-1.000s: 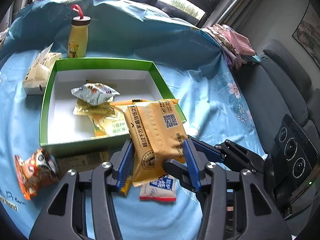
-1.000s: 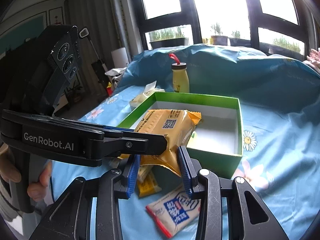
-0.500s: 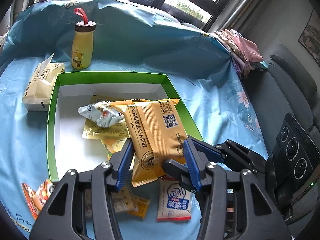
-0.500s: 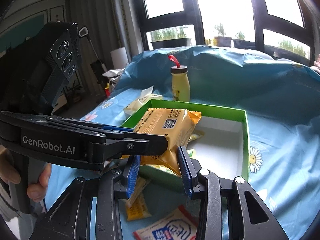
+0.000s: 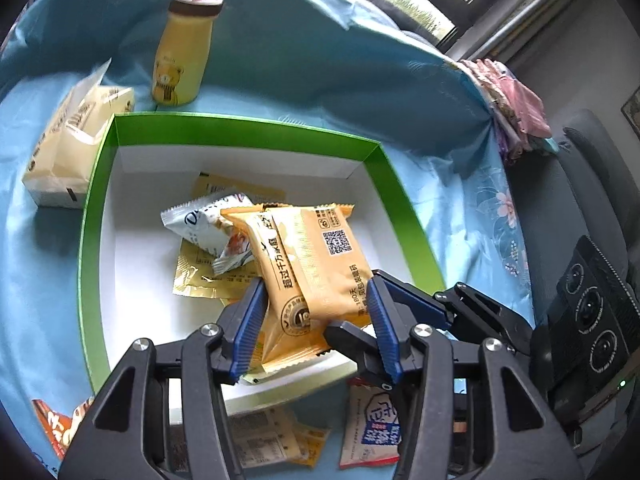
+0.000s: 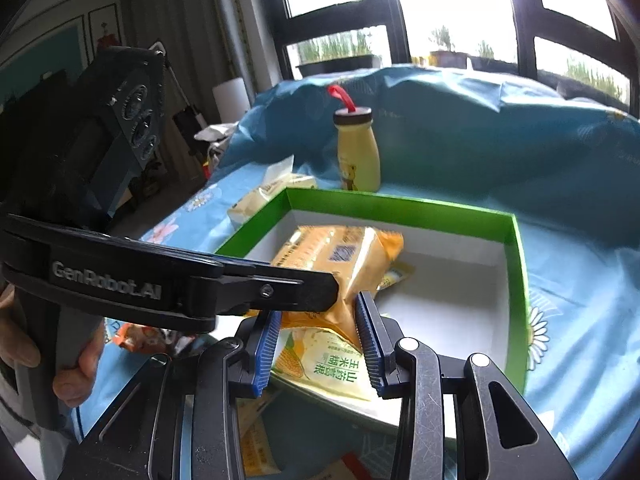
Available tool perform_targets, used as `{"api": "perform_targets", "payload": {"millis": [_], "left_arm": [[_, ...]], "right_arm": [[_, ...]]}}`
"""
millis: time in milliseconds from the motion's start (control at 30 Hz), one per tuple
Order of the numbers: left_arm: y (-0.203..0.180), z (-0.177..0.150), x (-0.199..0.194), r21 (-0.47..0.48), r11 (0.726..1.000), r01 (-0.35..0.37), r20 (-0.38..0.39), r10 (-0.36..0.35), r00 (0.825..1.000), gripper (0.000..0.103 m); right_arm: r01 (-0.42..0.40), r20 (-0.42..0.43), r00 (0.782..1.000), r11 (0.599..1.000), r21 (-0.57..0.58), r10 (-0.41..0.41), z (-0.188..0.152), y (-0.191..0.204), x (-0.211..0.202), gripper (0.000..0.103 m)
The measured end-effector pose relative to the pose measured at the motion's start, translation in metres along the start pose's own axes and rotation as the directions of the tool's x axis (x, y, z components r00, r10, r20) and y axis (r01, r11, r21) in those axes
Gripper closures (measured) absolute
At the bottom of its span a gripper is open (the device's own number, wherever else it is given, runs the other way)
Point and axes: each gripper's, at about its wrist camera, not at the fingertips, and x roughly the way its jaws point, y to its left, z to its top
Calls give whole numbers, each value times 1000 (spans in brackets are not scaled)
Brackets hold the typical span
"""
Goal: Organize snacks
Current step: 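Lift the tan packet and carry it over the green box, then lower the tan packet into the box and open the grippers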
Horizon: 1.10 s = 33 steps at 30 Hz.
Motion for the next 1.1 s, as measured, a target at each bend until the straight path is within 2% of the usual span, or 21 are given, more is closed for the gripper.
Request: {"api": "perform_targets", "payload": {"millis": [433, 900, 1100], "left_arm": [[6, -1, 23, 14, 998, -55, -33, 56, 998, 53], [2, -3, 26, 51, 993, -105, -30, 107, 994, 53], [-1, -5, 22, 68, 988, -141, -9, 141, 990, 48]], "right_arm": [[26, -79, 997, 1000, 5, -26, -7, -6, 27, 63], [46, -105, 994, 999, 25, -43, -9, -8, 34, 63], [61, -99, 993, 998, 30, -58, -11, -8, 29, 63]]}}
